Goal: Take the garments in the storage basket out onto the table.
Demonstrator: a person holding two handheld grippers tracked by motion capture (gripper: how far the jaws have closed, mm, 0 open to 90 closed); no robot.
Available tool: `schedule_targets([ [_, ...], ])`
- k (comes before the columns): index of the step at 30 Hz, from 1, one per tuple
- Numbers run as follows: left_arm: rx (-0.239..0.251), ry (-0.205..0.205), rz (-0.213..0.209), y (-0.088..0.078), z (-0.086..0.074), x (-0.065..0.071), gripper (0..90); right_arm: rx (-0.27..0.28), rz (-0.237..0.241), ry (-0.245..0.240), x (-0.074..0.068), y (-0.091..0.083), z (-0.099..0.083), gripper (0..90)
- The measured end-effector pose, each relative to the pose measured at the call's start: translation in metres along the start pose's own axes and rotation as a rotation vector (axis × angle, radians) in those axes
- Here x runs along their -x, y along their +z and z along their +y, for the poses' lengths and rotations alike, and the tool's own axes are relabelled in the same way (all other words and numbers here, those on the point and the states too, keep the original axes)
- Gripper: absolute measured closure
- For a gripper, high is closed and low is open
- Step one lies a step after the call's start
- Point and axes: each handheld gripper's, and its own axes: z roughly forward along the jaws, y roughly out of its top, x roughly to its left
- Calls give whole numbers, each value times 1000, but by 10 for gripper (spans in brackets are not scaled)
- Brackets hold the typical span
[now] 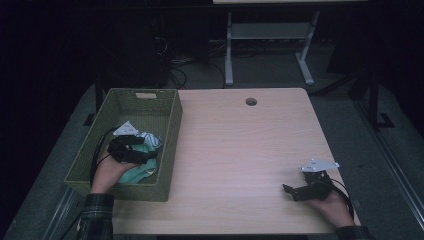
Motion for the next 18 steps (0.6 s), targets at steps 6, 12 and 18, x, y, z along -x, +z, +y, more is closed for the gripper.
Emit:
schedule_targets([
  [6,-41,-30,15,5,-1,0,202,0,0,-1,0,0,0,19],
  [12,-115,-50,18,12,-3,-2,209,0,0,-1,0,0,0,19],
  [18,-188,-44,35,20,-3,-1,208,3,4,-1,1,0,0,19],
])
